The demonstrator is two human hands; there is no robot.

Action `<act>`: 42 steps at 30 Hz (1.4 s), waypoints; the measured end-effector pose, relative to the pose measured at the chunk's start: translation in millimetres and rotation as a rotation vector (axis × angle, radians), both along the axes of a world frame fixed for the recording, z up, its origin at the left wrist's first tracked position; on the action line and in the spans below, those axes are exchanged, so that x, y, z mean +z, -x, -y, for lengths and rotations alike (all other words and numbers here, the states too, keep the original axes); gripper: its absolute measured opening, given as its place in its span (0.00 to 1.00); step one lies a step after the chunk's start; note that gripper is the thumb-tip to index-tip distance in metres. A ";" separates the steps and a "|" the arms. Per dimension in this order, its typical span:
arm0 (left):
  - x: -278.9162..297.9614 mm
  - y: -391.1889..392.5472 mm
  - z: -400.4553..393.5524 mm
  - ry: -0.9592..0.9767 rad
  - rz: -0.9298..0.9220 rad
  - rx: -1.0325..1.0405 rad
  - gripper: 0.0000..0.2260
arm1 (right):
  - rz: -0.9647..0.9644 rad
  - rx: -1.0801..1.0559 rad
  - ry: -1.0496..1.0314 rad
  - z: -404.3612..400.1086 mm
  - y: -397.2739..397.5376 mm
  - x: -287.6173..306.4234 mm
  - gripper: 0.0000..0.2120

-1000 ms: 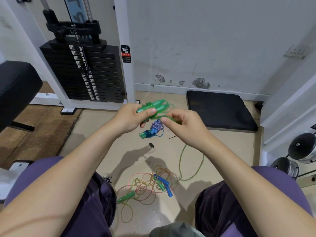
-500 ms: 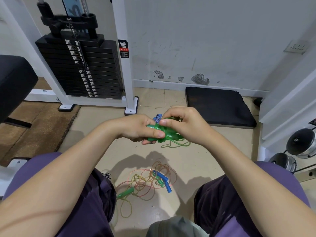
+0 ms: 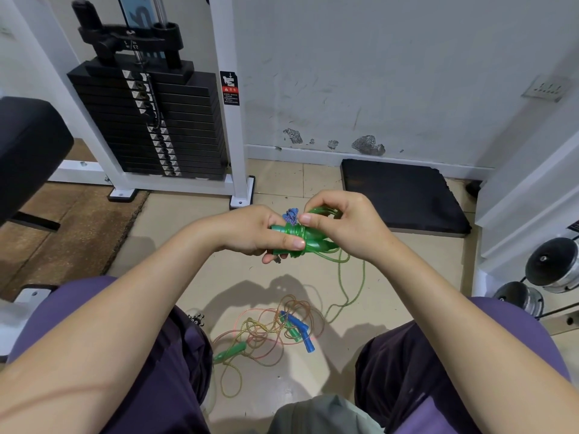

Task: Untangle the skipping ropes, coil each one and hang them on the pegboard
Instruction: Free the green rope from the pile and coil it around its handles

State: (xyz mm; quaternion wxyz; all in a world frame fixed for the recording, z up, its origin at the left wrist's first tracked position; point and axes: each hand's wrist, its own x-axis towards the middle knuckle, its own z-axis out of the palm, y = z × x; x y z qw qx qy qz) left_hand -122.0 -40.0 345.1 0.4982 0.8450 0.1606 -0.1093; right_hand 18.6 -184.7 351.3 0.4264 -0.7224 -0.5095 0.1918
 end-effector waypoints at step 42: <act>-4.6 0.9 -10.3 -0.108 0.064 0.277 0.19 | 0.190 0.024 0.022 -0.8 -2.4 3.1 0.08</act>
